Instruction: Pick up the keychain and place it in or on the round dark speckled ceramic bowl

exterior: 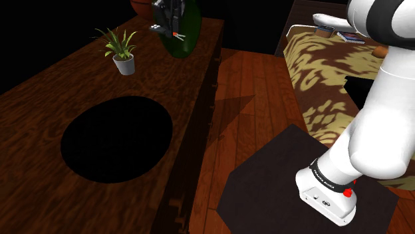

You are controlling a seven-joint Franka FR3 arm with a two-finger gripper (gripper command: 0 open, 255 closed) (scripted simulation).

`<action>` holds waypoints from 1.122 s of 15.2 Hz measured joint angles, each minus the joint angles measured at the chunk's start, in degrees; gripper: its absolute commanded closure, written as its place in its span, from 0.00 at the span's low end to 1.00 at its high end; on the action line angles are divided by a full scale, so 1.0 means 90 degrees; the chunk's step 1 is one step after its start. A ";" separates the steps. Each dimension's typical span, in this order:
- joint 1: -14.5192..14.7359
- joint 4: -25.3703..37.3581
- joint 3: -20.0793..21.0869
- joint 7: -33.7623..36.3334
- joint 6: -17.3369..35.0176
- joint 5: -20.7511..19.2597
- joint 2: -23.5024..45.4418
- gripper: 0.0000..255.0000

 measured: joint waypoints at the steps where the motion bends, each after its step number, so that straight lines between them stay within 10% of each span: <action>1: 0.0013 0.0142 0.0001 -0.0004 -0.0113 -0.0011 0.0031 1.00; 17: 0.1222 -0.0412 0.0686 0.1899 -0.0221 -0.0101 -0.0509 1.00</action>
